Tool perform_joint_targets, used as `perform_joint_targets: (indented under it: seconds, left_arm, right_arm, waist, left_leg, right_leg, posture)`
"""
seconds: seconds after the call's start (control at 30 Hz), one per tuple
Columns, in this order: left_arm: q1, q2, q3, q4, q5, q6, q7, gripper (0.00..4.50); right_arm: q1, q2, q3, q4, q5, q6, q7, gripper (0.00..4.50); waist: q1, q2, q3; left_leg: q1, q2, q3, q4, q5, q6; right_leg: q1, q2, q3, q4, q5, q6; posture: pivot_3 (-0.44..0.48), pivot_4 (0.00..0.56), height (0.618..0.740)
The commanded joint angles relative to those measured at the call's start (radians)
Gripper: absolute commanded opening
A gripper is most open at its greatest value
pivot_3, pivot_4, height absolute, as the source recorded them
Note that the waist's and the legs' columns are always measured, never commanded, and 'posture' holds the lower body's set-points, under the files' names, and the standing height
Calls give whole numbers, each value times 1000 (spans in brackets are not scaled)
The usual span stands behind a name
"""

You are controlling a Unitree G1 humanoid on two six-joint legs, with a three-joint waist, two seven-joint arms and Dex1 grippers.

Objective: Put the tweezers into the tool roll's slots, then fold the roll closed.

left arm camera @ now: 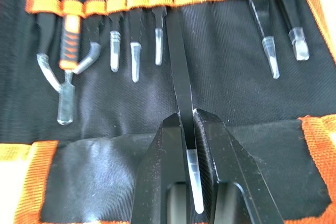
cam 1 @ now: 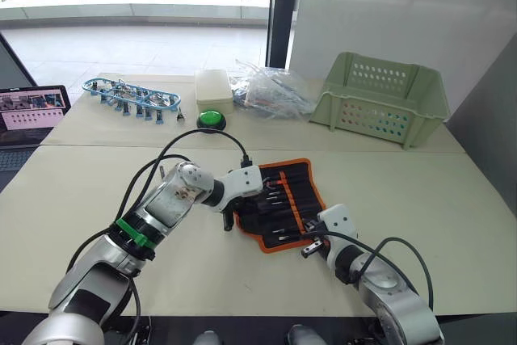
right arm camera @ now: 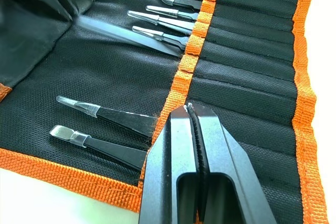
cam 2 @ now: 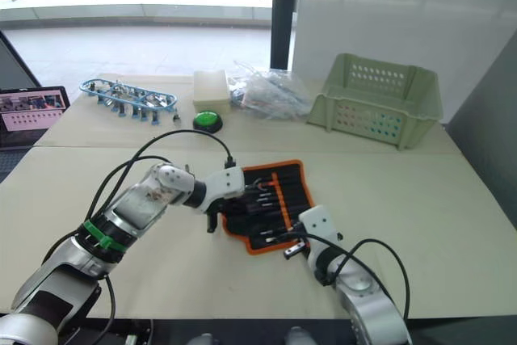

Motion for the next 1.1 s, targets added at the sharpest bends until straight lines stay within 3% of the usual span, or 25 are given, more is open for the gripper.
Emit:
perform_joint_targets:
  seconds: [0.03,0.27,0.73,1.1]
  left_arm:
    - [-29,-30,-2,-21,16,-30,-27,29]
    - [-40,-44,9,-13,46,-55,-65,29]
    - [-86,40,52,-7,72,-118,-152,29]
    - [-80,-7,25,10,93,-139,-174,29]
  right_arm:
    - [30,7,49,40,2,53,12,0]
    - [27,8,48,42,1,53,6,0]
    - [26,6,50,39,2,57,9,0]
    - [23,5,49,36,2,63,7,0]
  waist:
    - [0,0,0]
    - [0,0,0]
    - [-2,0,0]
    - [-3,0,0]
  left_leg:
    - [0,0,0,0,0,0]
    - [0,0,0,1,0,0]
    - [0,0,0,1,0,0]
    - [1,0,0,2,0,0]
  right_leg:
    - [0,0,0,0,0,0]
    - [0,0,0,1,0,0]
    - [0,0,0,1,0,0]
    - [0,0,0,3,0,0]
  posture:
    - [0,150,713]
    - [0,150,713]
    - [0,150,713]
    - [0,150,713]
